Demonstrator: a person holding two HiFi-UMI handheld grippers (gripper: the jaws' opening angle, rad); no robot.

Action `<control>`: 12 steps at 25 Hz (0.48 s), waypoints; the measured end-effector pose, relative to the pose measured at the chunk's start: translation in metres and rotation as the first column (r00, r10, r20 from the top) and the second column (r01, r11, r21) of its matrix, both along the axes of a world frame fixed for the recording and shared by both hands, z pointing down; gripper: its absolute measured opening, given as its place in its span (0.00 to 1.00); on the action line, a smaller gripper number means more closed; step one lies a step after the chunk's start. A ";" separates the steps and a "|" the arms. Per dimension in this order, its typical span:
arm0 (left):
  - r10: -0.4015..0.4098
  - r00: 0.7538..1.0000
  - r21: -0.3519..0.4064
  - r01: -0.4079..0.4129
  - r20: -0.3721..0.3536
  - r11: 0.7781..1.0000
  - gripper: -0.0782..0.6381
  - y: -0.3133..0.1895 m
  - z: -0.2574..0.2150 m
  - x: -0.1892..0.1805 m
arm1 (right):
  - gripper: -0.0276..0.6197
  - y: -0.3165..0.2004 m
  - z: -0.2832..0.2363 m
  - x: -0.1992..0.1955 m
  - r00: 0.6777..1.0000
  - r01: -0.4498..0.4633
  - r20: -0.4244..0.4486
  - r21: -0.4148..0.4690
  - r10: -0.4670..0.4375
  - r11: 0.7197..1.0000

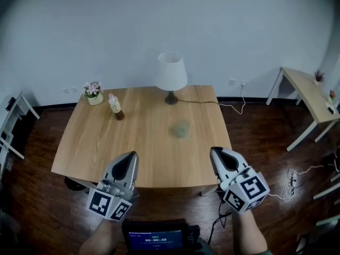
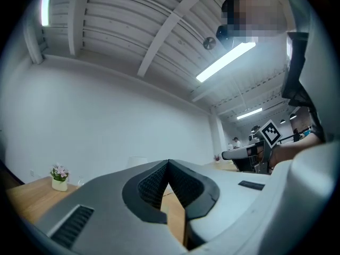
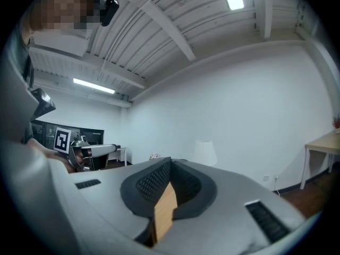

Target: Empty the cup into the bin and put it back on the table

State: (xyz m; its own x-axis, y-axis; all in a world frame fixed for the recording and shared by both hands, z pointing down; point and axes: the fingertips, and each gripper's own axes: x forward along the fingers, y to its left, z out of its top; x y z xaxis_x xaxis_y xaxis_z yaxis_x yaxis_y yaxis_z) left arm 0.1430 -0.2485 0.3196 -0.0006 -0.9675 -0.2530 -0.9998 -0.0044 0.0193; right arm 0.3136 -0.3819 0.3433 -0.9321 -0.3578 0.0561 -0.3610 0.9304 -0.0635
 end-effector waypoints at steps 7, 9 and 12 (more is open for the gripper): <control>-0.047 0.999 -0.046 0.047 -0.002 0.998 0.11 0.035 -0.011 -0.035 | 0.04 0.019 0.004 0.011 0.998 -0.065 -0.023 0.001 0.065 0.998; -0.046 0.999 -0.045 0.046 0.003 0.998 0.11 0.042 -0.012 -0.040 | 0.04 0.020 0.002 0.014 0.997 -0.078 -0.014 -0.009 0.078 0.997; -0.050 0.999 -0.053 0.050 -0.001 0.997 0.11 0.049 -0.006 -0.048 | 0.04 0.023 0.003 0.016 0.995 -0.096 -0.013 -0.018 0.096 0.995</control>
